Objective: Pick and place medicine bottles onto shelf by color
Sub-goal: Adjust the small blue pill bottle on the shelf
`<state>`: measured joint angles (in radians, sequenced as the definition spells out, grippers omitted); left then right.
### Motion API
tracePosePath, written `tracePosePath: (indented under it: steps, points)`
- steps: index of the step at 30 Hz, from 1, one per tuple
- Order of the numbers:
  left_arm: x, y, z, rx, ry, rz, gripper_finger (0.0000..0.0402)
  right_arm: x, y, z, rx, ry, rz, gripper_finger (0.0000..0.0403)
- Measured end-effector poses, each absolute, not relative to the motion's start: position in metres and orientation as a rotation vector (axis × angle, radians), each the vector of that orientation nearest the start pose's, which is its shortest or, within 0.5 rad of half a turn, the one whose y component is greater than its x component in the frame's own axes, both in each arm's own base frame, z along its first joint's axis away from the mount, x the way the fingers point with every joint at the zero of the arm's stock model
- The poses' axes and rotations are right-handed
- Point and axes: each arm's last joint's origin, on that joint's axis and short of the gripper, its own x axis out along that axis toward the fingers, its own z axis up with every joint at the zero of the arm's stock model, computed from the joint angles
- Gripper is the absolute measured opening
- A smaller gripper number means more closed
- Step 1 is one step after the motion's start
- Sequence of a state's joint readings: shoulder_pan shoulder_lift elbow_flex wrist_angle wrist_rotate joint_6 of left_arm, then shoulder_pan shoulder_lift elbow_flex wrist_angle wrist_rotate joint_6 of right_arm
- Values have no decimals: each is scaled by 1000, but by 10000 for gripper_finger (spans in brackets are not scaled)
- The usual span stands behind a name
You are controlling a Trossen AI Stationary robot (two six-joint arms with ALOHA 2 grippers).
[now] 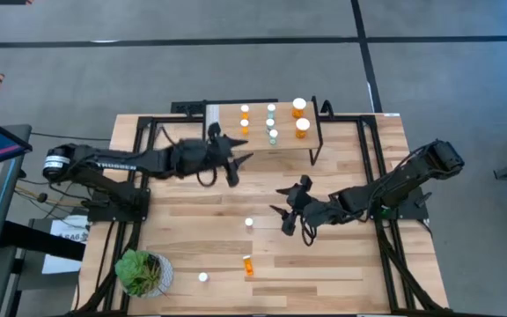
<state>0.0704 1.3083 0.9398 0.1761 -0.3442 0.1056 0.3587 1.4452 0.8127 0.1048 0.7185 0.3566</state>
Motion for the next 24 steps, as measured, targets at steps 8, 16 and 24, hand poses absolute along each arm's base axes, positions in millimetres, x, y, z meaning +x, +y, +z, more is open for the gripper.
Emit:
tracePosePath:
  steps: [8,16,24]
  points:
    - [279,9,262,114,36,364,146,275,89,217,28,388,-615,269]
    - [263,9,226,41,55,359,120,275,90,216,33,416,-570,190]
    - [261,9,222,26,70,340,107,282,77,191,67,321,-651,13]
